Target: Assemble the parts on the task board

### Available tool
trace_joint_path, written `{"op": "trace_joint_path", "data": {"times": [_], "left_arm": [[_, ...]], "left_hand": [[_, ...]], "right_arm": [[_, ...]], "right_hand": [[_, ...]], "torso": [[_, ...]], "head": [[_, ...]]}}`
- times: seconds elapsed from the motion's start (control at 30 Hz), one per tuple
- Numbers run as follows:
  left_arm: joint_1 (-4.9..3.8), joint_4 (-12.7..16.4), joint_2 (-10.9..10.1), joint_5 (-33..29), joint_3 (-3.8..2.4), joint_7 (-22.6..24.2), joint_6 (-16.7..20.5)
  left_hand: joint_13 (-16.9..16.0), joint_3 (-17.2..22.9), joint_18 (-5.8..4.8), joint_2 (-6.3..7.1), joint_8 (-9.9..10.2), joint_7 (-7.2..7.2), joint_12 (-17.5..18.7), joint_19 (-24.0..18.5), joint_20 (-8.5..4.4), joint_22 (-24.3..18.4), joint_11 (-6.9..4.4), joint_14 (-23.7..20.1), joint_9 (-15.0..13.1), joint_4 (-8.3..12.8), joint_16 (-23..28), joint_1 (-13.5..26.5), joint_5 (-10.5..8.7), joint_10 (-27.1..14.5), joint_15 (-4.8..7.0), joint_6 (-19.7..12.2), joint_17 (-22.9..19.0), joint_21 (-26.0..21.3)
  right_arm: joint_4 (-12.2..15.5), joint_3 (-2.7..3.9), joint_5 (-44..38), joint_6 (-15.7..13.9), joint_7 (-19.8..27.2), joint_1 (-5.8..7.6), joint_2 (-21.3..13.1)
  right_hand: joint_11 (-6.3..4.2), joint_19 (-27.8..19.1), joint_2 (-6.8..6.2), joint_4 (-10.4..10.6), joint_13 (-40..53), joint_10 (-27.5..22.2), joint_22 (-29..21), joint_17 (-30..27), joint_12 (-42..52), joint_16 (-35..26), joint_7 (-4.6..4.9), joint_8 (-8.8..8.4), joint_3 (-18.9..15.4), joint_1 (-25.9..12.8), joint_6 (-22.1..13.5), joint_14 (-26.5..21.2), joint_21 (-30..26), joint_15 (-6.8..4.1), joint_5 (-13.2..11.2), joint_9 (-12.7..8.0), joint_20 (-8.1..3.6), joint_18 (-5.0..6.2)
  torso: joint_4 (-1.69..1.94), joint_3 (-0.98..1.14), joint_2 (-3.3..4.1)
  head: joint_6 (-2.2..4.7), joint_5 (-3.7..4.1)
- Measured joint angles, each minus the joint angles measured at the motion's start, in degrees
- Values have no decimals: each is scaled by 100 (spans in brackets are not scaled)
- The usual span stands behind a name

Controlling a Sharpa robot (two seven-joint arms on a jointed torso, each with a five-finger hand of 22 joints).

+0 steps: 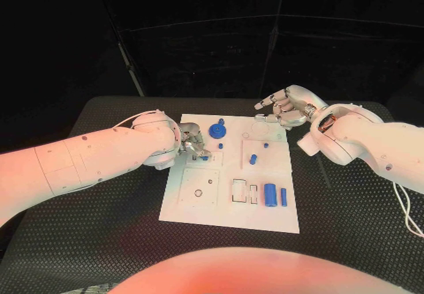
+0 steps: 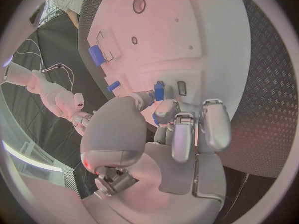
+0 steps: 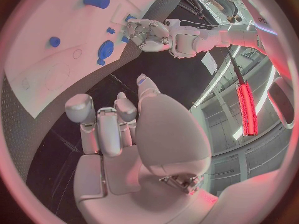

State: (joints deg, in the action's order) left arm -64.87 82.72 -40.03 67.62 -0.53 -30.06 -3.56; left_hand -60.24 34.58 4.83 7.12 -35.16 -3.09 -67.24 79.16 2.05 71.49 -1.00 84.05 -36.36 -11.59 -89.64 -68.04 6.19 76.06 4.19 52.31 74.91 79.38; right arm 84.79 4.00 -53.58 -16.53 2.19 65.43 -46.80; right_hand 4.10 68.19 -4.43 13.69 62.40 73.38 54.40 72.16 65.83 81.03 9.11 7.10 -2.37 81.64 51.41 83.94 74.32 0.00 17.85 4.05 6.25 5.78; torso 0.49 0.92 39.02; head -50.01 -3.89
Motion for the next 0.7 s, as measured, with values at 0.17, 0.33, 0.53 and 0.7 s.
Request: {"op": "trace_joint_path", "data": {"times": [0.17,0.33,0.53,0.7], "left_arm": [[3,-3,-9,5,3,-3,-29],[3,3,-19,8,2,-3,-40],[2,10,-33,7,1,-2,-56],[1,12,-34,6,0,-1,-64]], "left_hand": [[0,23,0,-1,-14,6,0,0,0,0,1,0,-32,23,0,0,-5,0,0,6,0,0],[0,23,0,-4,-14,12,0,0,0,1,-2,0,-22,23,0,-3,-20,2,0,12,0,0],[-1,23,0,-10,-13,12,0,0,0,5,-23,0,-35,23,0,0,1,24,0,12,0,0],[-1,23,0,-13,-60,11,0,0,0,13,-23,0,-41,23,0,3,2,23,0,12,0,0]], "right_arm": [[0,0,-3,0,-4,0,-1],[0,0,-4,1,-7,0,-4],[-2,0,-5,2,-8,0,-4],[-3,0,-6,2,-10,0,-3]], "right_hand": [[0,0,0,0,0,0,0,0,0,0,0,0,0,0,0,0,0,0,0,0,0,0],[0,0,0,0,0,0,-6,0,0,0,0,0,0,0,0,0,0,0,0,0,0,0],[0,0,0,0,0,0,-6,0,0,0,0,0,0,0,0,0,0,0,0,0,0,0],[0,0,0,0,0,0,-6,1,0,0,0,0,0,0,0,0,0,0,0,0,0,0]], "torso": [[0,0,0],[0,0,2],[0,0,3],[-1,1,6]], "head": [[0,-1],[0,-5],[-1,-7],[-1,-7]]}}
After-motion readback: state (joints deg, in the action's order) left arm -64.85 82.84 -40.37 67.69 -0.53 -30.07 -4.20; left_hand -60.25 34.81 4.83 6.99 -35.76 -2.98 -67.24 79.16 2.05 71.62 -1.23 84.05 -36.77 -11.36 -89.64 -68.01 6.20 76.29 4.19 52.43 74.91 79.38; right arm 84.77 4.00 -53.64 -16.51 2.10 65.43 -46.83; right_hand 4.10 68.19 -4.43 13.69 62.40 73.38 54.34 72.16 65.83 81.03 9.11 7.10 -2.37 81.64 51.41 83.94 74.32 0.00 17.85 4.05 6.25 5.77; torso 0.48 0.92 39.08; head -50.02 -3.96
